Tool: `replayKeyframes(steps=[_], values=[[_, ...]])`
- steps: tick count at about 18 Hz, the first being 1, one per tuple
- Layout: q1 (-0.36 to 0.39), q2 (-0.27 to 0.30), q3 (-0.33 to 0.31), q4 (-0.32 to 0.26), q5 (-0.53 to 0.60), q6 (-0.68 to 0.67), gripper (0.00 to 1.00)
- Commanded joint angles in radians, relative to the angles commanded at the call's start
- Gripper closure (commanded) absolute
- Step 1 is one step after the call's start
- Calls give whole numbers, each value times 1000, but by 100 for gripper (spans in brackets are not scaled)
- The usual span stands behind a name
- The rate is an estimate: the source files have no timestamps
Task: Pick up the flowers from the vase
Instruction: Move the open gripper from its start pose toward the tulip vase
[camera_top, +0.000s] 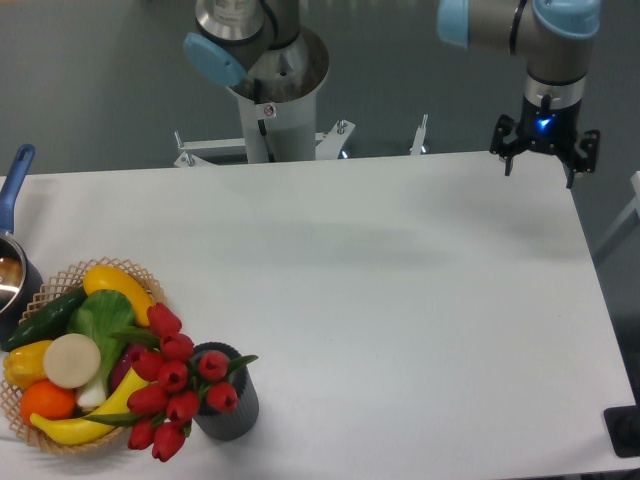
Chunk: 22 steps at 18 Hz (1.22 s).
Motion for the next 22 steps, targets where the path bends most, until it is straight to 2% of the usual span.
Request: replayKeyframes(steps=[10, 15, 22], values=[[-20, 9, -21, 9, -14, -6, 0], [-14, 32, -64, 25, -113, -12, 0], [-20, 49, -84, 26, -212, -72, 0]])
